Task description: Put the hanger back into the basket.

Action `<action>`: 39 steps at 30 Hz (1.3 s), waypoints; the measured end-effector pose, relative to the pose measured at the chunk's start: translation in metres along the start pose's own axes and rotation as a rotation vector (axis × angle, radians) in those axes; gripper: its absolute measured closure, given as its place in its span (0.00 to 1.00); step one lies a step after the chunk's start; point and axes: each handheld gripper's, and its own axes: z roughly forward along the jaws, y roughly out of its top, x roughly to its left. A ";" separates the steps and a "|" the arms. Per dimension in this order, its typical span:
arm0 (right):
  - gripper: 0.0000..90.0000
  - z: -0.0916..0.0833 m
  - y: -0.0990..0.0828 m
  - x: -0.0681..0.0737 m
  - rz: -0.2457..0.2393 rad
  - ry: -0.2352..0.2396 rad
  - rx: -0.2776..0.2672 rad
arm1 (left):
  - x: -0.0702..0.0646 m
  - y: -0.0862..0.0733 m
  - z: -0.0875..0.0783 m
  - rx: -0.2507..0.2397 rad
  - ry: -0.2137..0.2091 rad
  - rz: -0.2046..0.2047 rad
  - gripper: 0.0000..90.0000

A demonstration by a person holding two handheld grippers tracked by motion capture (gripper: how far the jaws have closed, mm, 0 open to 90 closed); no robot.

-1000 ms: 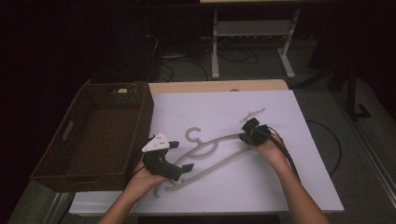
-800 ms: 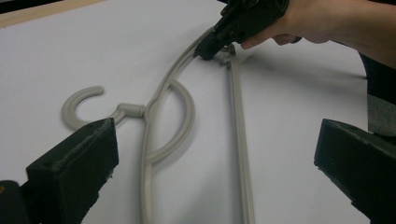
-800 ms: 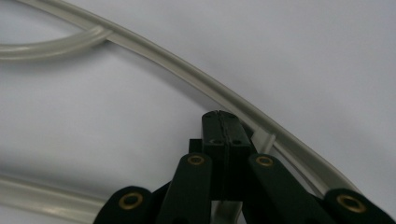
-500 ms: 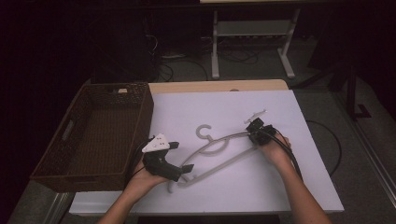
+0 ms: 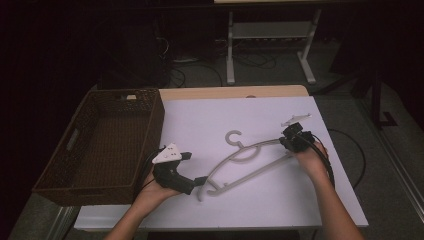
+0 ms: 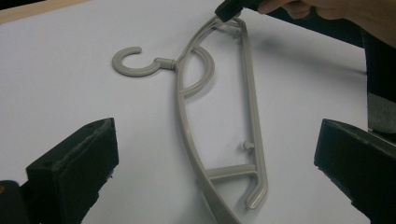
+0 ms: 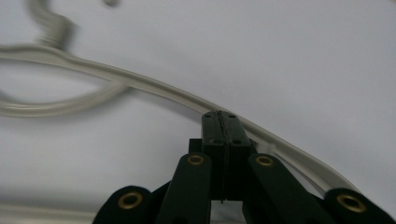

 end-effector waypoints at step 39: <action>0.99 -0.011 -0.036 0.074 -0.111 0.225 -0.012 | 0.000 -0.004 0.004 0.026 -0.003 0.009 0.00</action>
